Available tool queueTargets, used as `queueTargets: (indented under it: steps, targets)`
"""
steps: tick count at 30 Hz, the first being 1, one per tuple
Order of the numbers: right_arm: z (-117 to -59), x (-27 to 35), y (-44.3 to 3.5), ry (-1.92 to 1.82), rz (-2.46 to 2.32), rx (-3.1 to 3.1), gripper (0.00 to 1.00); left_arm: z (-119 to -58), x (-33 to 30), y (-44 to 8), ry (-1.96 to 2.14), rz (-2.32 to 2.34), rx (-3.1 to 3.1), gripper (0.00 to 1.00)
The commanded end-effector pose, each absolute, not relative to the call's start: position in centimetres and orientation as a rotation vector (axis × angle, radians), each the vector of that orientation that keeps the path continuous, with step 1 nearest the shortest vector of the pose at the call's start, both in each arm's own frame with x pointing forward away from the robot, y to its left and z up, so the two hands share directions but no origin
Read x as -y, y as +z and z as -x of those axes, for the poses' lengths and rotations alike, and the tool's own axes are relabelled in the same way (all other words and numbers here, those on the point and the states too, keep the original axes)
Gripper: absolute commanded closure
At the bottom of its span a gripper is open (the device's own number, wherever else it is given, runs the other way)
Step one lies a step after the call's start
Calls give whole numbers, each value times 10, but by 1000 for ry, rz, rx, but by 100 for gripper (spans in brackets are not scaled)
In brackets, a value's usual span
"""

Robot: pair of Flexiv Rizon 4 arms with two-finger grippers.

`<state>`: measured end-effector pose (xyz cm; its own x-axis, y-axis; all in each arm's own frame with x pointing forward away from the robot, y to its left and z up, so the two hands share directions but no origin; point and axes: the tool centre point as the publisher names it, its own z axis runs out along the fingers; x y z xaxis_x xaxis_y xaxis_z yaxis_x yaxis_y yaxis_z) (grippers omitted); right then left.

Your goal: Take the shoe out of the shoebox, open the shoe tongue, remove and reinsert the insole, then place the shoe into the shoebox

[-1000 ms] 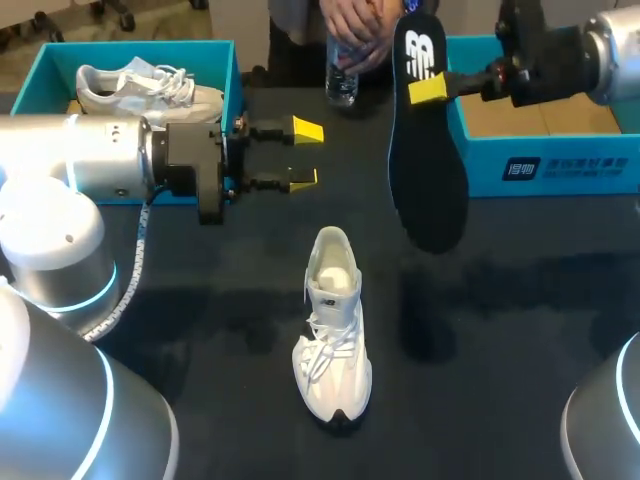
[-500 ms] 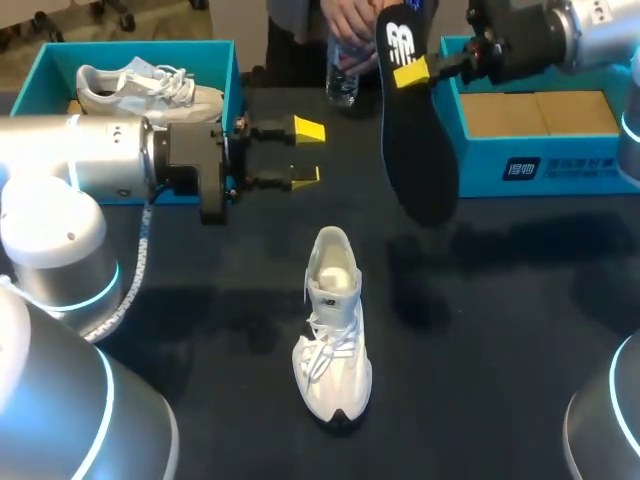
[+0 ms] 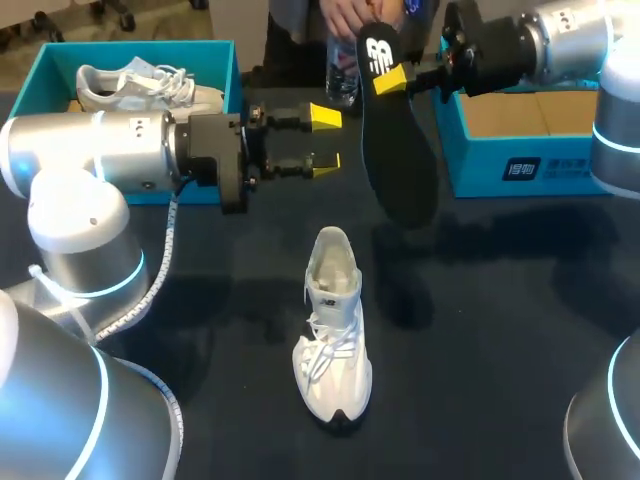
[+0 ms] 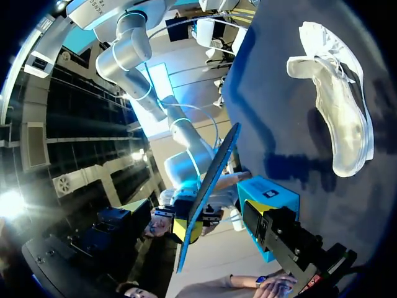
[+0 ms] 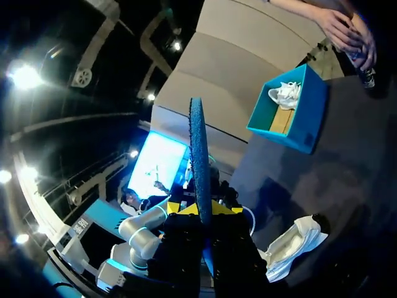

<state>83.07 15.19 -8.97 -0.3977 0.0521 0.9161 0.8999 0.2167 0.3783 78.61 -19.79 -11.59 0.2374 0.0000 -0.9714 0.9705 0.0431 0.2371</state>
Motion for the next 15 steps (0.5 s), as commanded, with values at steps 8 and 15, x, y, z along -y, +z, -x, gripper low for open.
queueTargets:
  steps: [8,15]
  targets:
    - [-837,-157,-101,-1226,1043,1514,100,-800,205,-123,-1012,-1246,-1075,0]
    - [-844,-157,-108,-1225,1136,1438,100,-804,210,-123,-1038,-1229,-1069,0]
